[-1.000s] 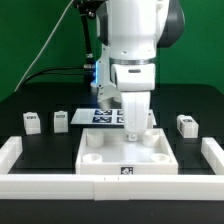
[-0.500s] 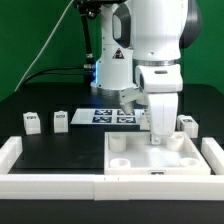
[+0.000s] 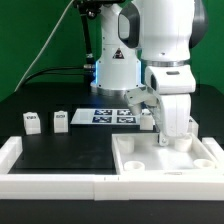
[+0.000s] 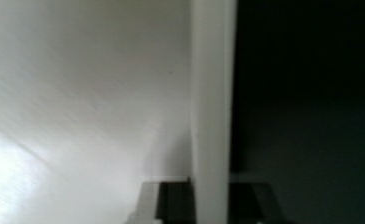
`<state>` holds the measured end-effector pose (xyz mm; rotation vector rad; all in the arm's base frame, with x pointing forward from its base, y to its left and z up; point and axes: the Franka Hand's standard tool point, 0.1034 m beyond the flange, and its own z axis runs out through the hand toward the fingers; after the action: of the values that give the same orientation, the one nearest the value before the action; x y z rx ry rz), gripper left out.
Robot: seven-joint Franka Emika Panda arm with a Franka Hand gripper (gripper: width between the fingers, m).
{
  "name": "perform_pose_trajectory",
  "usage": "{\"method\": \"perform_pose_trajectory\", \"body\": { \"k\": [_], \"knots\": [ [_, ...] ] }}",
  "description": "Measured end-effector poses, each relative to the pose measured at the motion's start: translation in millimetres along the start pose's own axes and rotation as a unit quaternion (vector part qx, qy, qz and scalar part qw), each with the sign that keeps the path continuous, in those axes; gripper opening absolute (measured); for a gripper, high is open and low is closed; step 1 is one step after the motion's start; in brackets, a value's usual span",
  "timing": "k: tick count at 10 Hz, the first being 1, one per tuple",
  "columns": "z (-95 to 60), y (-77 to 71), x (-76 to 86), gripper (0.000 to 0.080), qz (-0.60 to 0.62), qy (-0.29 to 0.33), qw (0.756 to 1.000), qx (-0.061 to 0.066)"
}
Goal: Assemble one leg
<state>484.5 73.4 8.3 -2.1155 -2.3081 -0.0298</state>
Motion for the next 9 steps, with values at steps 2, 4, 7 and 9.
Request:
{"method": "perform_pose_trajectory", "body": {
  "k": [2, 4, 7, 9],
  "knots": [
    [0.1, -0.1, -0.5, 0.031, 0.001, 0.0, 1.0, 0.0],
    [0.1, -0.1, -0.8, 0.048, 0.001, 0.0, 1.0, 0.0],
    [0.2, -0.1, -1.1, 0.0636, 0.001, 0.0, 1.0, 0.0],
    [-0.4, -1.4, -1.0, 0.0648, 0.007, 0.0, 1.0, 0.0]
  ]
}}
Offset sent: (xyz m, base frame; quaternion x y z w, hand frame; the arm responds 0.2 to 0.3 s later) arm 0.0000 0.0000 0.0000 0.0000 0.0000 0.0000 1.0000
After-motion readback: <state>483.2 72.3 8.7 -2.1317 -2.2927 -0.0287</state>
